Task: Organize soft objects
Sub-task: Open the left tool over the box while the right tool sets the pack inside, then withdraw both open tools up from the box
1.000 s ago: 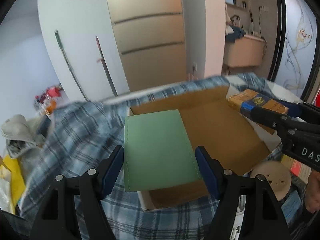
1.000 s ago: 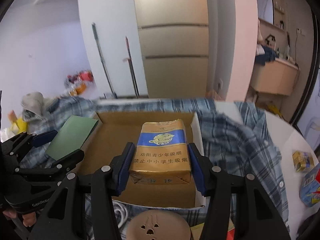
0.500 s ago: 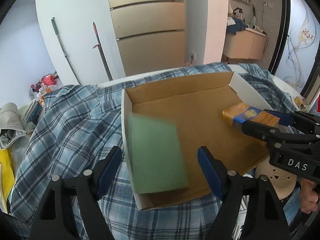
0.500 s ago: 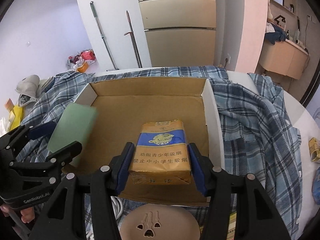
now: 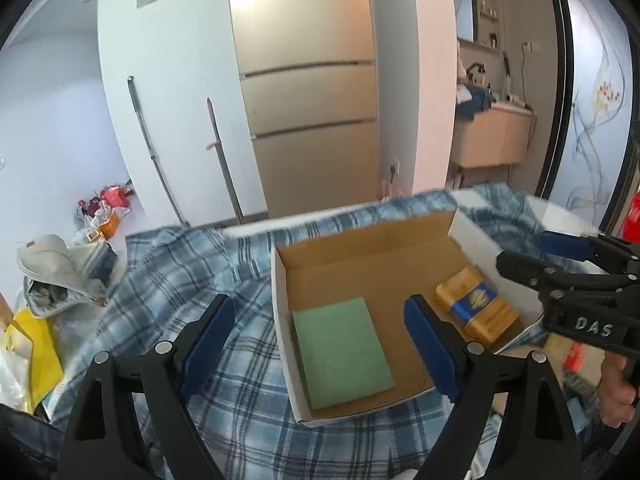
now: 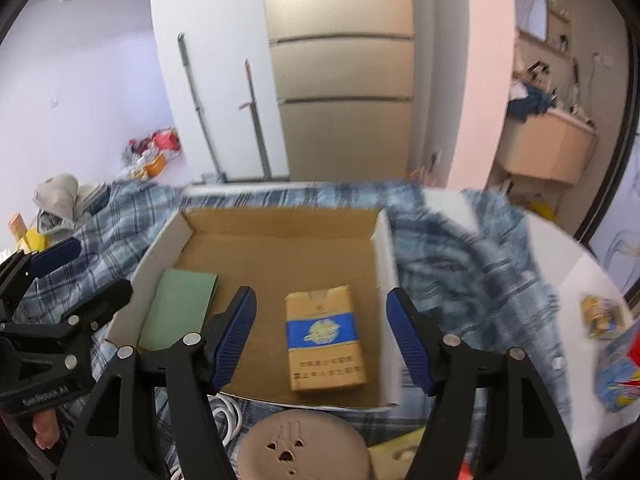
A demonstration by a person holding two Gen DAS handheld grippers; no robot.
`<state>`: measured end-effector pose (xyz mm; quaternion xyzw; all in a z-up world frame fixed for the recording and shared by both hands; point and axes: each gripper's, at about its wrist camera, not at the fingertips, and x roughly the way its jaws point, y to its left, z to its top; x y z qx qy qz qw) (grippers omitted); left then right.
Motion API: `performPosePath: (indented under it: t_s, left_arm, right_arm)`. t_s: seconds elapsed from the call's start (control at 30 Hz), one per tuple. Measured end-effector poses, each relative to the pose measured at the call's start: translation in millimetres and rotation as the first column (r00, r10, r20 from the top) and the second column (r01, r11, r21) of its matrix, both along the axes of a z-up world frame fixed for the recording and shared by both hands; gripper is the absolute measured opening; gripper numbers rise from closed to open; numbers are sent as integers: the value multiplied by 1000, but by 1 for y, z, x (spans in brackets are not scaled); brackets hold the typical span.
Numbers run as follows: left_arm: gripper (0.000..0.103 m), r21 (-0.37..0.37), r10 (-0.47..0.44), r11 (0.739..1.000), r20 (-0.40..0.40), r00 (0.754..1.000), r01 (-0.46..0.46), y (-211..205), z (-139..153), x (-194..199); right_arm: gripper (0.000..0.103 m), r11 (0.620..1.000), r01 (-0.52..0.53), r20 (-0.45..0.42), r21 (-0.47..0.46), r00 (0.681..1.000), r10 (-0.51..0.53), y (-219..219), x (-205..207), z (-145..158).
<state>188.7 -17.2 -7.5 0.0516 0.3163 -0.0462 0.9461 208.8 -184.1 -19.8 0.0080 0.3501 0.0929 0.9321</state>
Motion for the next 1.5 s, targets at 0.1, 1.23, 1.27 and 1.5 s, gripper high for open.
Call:
performPosePath:
  t_s: [0.1,1.23,1.27,1.5]
  left_arm:
    - [88,-6,-2,1000,61,998,2,-1,23,-15]
    - [103,-82,-5,995,461,887,48,0,58,-199]
    - [103,-83,-5,995,448,894,47,0,52,-195]
    - [103,-57,2,998,390,921,22,4,13,-172]
  right_arm:
    - [71,1000,4,71,14,997,-5,-6,-13,25]
    - [103,997,3,513,77,858,-42,-31,-158,74]
    - [103,998,-4,506,68,862,-31,-28,-158,69]
    - [103,1000,-19,443,8,897,13,-13,-142,36]
